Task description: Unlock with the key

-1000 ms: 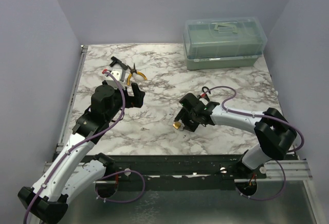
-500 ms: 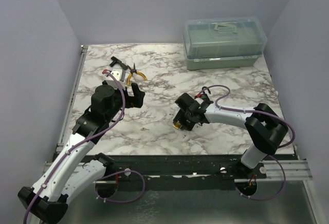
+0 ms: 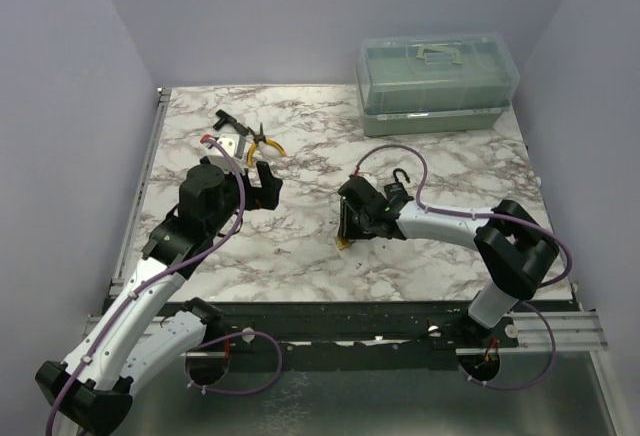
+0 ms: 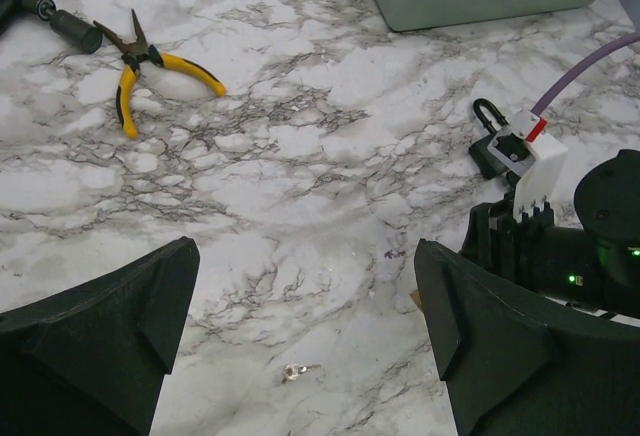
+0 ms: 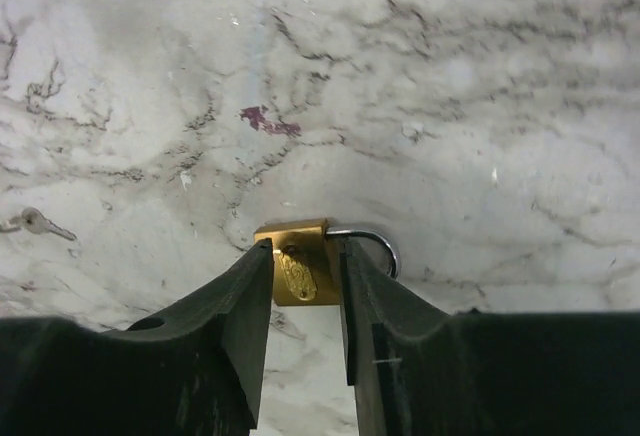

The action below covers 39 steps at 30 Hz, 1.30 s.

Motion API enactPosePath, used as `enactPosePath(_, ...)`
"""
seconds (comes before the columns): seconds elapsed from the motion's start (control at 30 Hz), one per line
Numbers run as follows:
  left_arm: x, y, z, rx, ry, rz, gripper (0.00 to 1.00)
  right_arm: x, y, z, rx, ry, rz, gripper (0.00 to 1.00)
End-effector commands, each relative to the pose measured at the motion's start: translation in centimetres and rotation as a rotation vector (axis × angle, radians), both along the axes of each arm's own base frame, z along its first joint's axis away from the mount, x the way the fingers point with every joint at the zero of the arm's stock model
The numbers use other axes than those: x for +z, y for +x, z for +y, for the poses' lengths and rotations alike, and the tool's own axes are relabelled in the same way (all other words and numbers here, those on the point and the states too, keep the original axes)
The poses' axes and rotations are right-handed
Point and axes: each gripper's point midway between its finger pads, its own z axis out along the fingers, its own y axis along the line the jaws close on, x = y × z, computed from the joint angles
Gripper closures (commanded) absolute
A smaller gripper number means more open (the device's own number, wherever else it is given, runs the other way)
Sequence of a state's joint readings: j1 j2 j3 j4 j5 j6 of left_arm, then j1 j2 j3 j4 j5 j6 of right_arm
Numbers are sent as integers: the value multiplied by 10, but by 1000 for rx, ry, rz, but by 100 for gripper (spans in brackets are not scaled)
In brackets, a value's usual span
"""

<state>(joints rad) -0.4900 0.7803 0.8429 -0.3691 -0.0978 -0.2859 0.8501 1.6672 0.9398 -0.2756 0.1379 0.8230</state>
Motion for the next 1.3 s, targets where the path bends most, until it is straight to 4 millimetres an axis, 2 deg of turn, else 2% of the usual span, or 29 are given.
enactPosePath(0.0, -3, 2, 4, 13, 18, 11, 3, 17, 15, 6, 343, -83, -228, 58)
enactPosePath(0.1, -4, 2, 4, 18, 20, 13, 3, 16, 15, 1, 388, -142, -208, 36)
enactPosePath(0.17, -5, 3, 5, 21, 22, 14, 3, 20, 17, 0, 362, -153, -198, 27)
enactPosePath(0.23, -6, 3, 5, 22, 25, 16, 3, 30, 17, 3, 324, -124, -193, 26)
enactPosePath(0.3, -6, 4, 4, 21, 26, 19, 3, 46, 18, 2, 215, -80, -179, 25)
enactPosePath(0.4, -8, 4, 4, 19, 28, 24, 3, 55, 10, -3, 31, -15, -94, 19)
enactPosePath(0.47, -8, 4, 4, 18, 29, 25, 3, 51, -2, -6, -88, 21, -1, 19)
enactPosePath(0.53, -8, 4, 4, 20, 29, 24, 3, 39, -20, -7, -170, 54, 116, 19)
enactPosePath(0.63, -8, 4, 3, 18, 27, 27, 3, 22, -43, -1, -208, 109, 250, 19)
enactPosePath(0.73, -8, 4, 3, 15, 27, 28, 4, 13, -55, 5, -205, 128, 300, 18)
enactPosePath(1.0, -9, 4, 5, 23, 29, 27, 4, 7, -41, 9, -205, 119, 233, 18)
enactPosePath(1.27, -10, 5, 5, 24, 30, 30, 4, -13, -27, 5, -199, 24, 194, 18)
